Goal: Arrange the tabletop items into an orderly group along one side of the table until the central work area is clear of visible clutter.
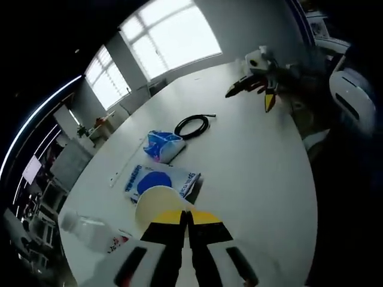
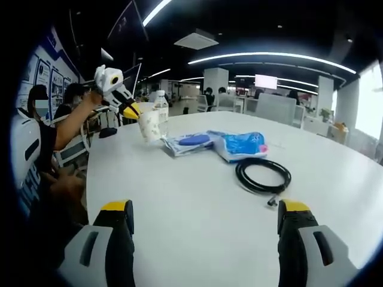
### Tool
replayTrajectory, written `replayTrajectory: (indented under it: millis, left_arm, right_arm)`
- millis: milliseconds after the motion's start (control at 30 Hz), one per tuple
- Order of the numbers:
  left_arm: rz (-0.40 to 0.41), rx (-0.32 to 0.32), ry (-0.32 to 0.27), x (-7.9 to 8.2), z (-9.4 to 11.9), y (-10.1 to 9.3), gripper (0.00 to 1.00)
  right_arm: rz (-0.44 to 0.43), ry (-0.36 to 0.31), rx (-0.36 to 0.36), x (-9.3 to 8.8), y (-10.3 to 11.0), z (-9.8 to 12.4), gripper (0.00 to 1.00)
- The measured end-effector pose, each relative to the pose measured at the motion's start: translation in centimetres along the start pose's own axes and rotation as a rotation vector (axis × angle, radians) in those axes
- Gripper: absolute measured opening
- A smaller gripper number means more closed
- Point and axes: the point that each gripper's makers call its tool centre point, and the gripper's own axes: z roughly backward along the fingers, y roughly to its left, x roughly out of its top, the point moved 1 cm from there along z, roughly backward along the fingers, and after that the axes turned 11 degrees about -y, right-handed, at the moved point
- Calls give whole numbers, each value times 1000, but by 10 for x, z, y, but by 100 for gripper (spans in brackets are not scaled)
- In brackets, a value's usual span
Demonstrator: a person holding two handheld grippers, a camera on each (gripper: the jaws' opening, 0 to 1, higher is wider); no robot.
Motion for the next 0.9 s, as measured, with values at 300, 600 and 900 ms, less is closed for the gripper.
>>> replayTrajectory:
  millis: [300,600,900]
  left_arm:
    - [-10,-2,7,0,15,-2,0]
    - [-4,-8,34,-12,27,-7,0]
    - [4,-18,61,-25,37,-15,0]
  right_arm:
    - [2,-2,-1,0,0,2,97]
    - [0,3,-4,-2,1,2,97]
    - [0,4,-14,-1,0,4,96]
